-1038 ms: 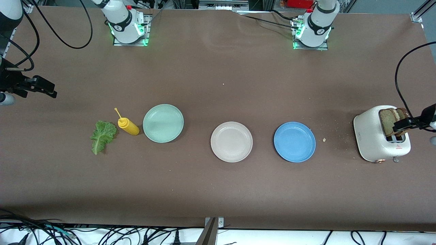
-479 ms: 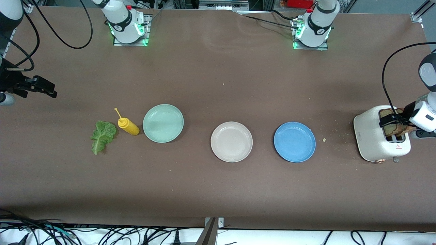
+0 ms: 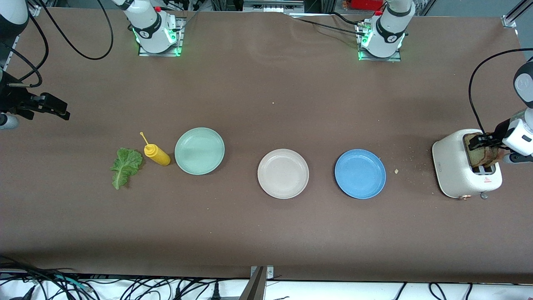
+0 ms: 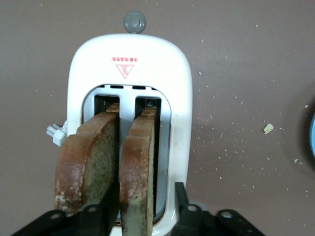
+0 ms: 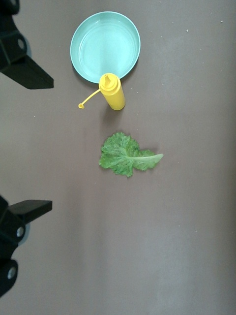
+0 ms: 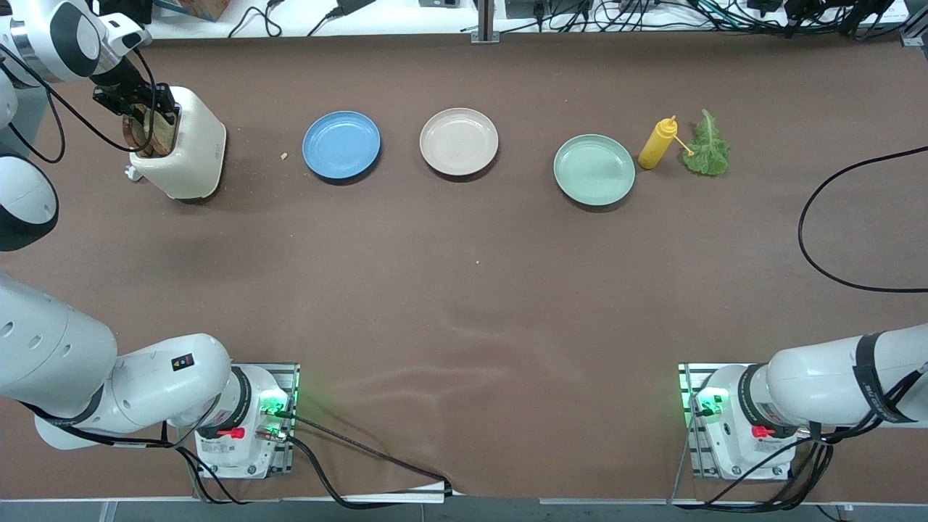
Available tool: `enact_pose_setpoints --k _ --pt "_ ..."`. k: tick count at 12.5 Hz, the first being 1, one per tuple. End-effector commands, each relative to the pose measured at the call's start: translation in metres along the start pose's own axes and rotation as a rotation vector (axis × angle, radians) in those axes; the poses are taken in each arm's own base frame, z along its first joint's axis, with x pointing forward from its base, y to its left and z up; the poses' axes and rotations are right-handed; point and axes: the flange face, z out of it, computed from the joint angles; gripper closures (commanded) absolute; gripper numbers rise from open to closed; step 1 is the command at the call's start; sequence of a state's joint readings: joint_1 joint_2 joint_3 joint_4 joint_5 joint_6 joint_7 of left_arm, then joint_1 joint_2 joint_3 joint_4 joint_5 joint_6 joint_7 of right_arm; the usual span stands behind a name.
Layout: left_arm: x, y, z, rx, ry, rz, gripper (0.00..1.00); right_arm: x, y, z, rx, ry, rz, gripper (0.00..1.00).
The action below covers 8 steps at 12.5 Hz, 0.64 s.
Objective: Make sandwich in beige plate with both arms
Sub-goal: 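Close the left gripper on the bread slice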
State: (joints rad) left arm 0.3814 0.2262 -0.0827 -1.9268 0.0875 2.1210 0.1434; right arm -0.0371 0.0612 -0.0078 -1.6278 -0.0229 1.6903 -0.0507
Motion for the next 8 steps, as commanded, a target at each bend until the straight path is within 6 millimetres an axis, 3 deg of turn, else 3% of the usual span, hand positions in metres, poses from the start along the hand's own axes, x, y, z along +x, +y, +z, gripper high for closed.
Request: enact_pose_setpoints --k 1,8 --pt "-0.011 0.001 -0.008 -0.016 -0.012 0.007 1.00 0.000 -0.001 -0.002 -0.005 0.005 0.001 0.00" --pt "-0.010 0.002 -0.041 -0.003 0.025 0.009 1.00 0.000 -0.001 -0.002 -0.006 0.005 0.001 0.00"
